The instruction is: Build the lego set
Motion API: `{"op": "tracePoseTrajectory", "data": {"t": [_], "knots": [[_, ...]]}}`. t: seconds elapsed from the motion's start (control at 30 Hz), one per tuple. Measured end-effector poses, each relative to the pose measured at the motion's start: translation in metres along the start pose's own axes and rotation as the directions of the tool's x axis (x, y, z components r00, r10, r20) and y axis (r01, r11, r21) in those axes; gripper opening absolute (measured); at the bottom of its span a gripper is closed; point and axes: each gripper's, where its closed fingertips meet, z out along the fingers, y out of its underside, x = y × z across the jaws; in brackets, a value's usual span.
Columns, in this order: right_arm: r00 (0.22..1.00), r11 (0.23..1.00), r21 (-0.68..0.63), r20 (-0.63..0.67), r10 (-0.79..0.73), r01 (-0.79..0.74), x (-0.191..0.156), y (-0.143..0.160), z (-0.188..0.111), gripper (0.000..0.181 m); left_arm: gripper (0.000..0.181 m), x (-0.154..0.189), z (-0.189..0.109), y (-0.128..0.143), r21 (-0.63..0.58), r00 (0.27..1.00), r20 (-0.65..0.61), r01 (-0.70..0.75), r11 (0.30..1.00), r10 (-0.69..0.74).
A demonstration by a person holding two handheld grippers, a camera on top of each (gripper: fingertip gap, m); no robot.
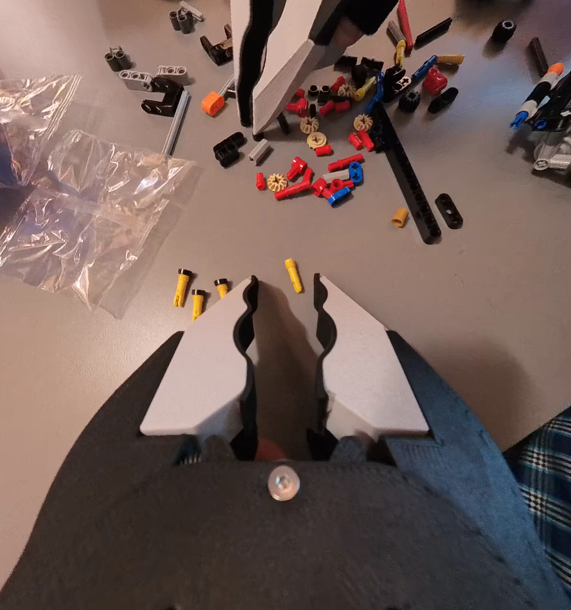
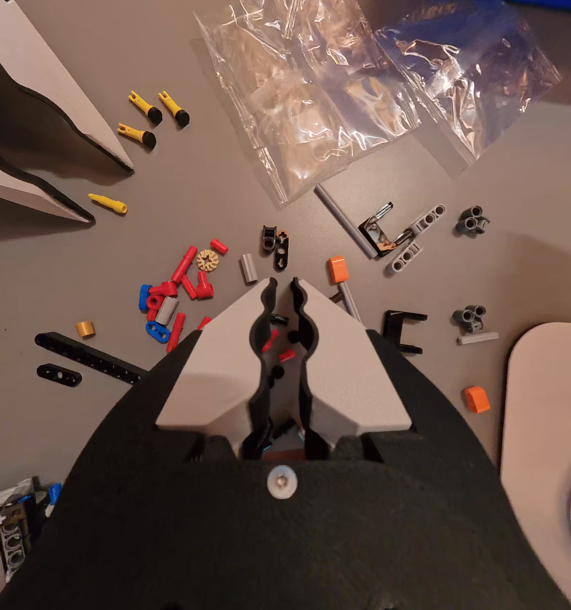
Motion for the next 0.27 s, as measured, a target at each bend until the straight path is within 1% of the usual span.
{"op": "tracePoseTrajectory", "data": {"t": [0.03,0.2,0.27], "knots": [[1.0,1.0,0.0,0.002,0.002,-0.002,0.0001,0.0001,0.0,0.007,0.031,-0.0001,0.0003,-0.0003,0.0,1.0,0.001,-0.001,1.0,0.001],[1.0,1.0,-0.009,0.01,0.002,-0.002,-0.0008,0.0003,-0.0001,0.004,0.029,-0.0007,0.0028,-0.0027,-0.001,1.0,0.008,-0.002,1.0,0.002],[1.0,1.0,-0.011,0.015,0.003,-0.003,-0.0015,0.0005,-0.0002,0.004,0.024,0.0005,0.004,-0.0037,-0.005,1.0,0.007,-0.003,1.0,0.003]]}}
